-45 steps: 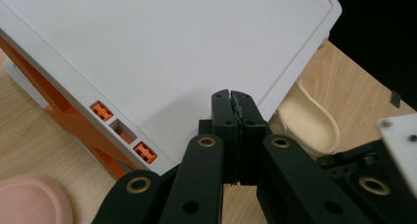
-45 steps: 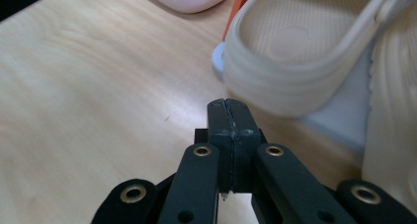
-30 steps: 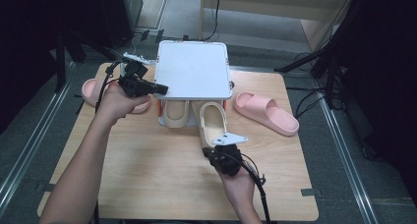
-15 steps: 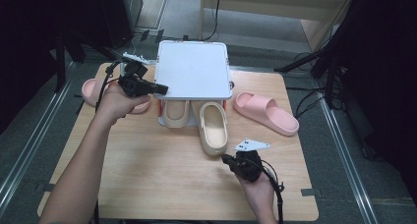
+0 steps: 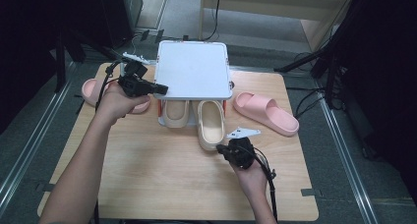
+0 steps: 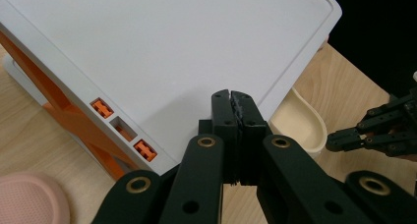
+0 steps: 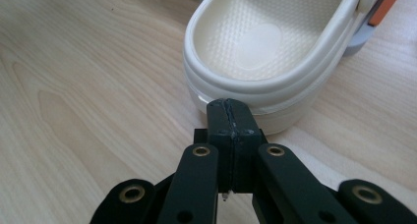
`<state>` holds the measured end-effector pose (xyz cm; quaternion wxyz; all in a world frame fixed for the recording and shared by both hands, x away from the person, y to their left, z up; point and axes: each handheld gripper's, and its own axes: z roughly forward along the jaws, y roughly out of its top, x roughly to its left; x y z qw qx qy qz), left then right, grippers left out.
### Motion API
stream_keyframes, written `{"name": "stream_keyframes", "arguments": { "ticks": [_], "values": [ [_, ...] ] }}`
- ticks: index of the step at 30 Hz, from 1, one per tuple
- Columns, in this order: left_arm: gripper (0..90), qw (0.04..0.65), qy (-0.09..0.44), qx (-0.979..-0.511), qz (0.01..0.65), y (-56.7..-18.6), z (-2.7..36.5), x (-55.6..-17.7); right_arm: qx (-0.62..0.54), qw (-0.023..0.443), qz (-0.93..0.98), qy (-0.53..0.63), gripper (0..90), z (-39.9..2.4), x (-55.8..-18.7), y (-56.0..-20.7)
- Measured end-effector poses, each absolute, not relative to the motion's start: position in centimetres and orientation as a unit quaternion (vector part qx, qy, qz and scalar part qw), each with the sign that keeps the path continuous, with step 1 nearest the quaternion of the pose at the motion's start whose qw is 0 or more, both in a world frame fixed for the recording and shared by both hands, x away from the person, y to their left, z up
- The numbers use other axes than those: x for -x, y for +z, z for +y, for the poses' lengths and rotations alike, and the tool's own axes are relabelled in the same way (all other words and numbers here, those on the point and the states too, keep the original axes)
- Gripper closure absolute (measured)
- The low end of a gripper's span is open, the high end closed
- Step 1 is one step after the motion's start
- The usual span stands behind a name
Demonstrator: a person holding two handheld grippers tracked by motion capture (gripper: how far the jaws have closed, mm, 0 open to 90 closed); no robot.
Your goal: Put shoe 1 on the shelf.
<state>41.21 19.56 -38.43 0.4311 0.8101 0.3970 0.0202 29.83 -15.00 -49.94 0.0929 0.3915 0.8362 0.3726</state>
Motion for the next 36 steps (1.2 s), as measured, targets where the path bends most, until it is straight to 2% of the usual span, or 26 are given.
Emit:
{"name": "stream_keyframes", "arguments": {
  "ticks": [25,32,36],
  "values": [
    [89.5,0.432,0.018,-0.810,0.395,-38.5,19.7,-41.2,-0.405,0.096,0.828,0.376,89.4,-10.9,-36.1,-49.7],
    [88.1,0.433,0.016,-0.810,0.395,-38.4,19.8,-41.2,-0.419,0.079,0.817,0.388,89.3,-10.5,-36.9,-50.0],
    [87.9,0.435,0.014,-0.809,0.394,-38.5,19.9,-41.2,-0.416,0.081,0.818,0.388,85.8,-10.5,-36.9,-49.9]
  ]
}}
